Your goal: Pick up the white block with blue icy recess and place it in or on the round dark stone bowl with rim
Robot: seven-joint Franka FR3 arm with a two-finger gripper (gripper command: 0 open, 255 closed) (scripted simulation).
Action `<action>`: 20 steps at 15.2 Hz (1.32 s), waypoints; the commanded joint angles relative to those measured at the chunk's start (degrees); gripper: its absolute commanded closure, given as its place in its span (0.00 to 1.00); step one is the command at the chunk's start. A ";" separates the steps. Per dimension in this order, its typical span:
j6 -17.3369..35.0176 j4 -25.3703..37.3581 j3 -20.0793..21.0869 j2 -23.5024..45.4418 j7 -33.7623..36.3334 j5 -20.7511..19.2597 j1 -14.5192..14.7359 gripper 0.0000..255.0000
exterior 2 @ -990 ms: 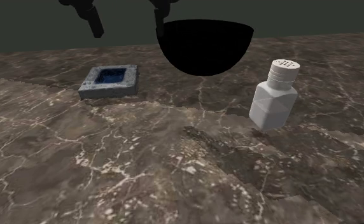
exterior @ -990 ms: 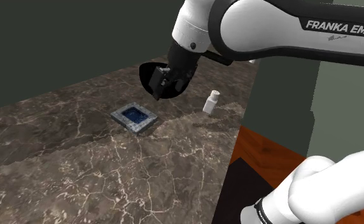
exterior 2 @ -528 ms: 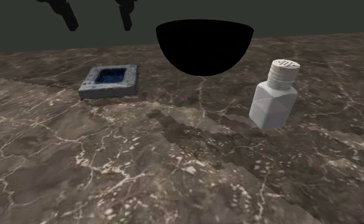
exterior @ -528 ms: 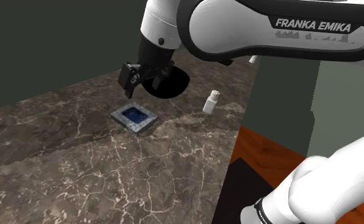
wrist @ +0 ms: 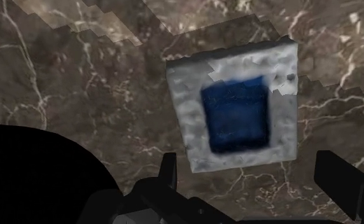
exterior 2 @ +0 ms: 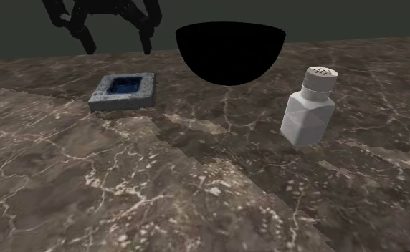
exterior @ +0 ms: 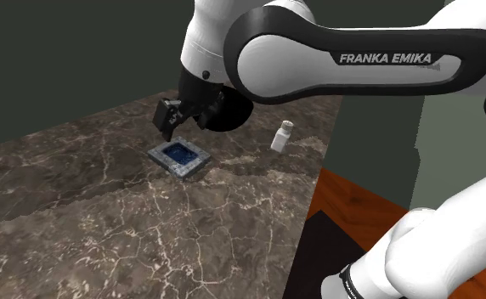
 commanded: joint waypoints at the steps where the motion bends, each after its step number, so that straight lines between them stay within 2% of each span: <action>1: 0.14 -0.11 -0.01 0.01 -0.01 -0.02 -0.01 0.00; 5: 0.13 -0.10 0.00 0.02 0.00 -0.02 -0.01 0.00; 6: 0.13 -0.10 0.00 0.02 0.00 -0.02 -0.01 1.00; 15: 0.13 -0.10 0.00 0.02 0.00 -0.02 -0.01 1.00; 16: 0.13 -0.10 0.00 0.02 0.00 -0.02 -0.01 0.00; 18: -1.52 -2.99 -3.74 -1.84 -29.59 5.87 1.41 0.00; 19: -3.43 -3.41 -5.72 -1.92 -43.81 7.46 2.20 0.00; 20: -2.21 -1.78 -3.86 -0.85 -23.79 5.04 1.42 0.00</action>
